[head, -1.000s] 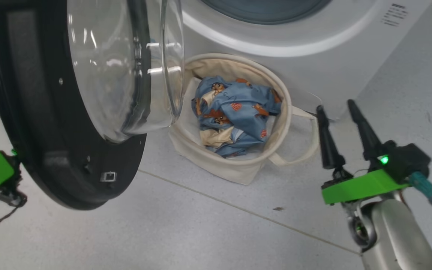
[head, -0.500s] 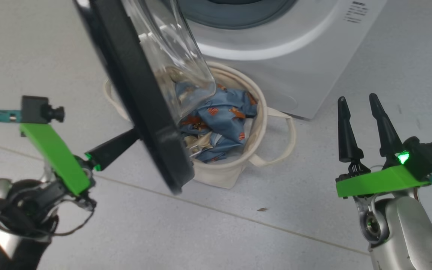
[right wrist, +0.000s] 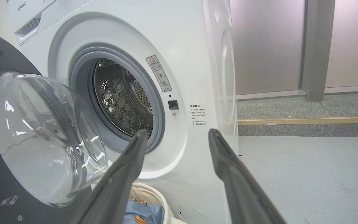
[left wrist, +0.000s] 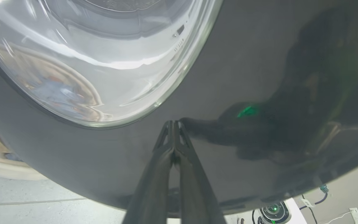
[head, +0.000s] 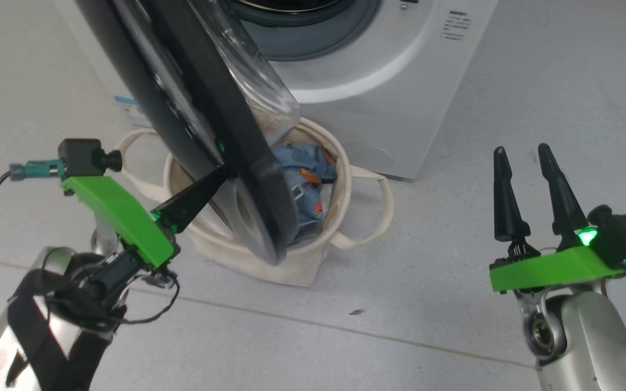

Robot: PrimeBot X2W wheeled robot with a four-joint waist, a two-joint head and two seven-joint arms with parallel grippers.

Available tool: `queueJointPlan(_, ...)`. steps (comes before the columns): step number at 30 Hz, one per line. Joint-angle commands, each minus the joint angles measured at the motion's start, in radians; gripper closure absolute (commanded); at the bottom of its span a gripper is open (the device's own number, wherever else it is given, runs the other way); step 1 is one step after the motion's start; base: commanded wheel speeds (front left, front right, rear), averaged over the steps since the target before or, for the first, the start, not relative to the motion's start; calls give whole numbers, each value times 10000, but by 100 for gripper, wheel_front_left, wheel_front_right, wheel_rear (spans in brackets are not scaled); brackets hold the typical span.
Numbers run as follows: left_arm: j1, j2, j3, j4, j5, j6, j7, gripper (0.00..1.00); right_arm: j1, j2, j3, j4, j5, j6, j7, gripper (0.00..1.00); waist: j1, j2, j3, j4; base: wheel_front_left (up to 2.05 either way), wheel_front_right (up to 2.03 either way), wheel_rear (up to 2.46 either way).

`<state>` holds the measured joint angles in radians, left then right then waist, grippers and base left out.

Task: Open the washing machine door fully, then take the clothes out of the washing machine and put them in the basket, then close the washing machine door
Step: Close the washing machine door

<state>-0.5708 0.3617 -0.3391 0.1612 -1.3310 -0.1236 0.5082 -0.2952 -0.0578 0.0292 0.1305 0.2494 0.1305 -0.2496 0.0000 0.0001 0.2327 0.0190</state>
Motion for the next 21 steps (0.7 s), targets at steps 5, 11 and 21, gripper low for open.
queueJointPlan(5, -849, 144, -200, -64, 146, -70, -778, 100, 204, 76, 219, -288, 190, 2, -122, 0, 0, -1, -153, -470, 0, 0, 0)
queueJointPlan(11, -1113, 139, -724, 259, 190, -70, -1555, 100, 327, 76, 164, -280, 271, 2, -122, 0, 0, -1, -181, -762, 0, 0, 0)
queueJointPlan(21, -1678, 148, -1493, 567, -35, -71, -2401, 100, 227, 76, 154, -205, 377, 2, -122, 0, 0, -1, 40, -1060, 0, 0, 0)
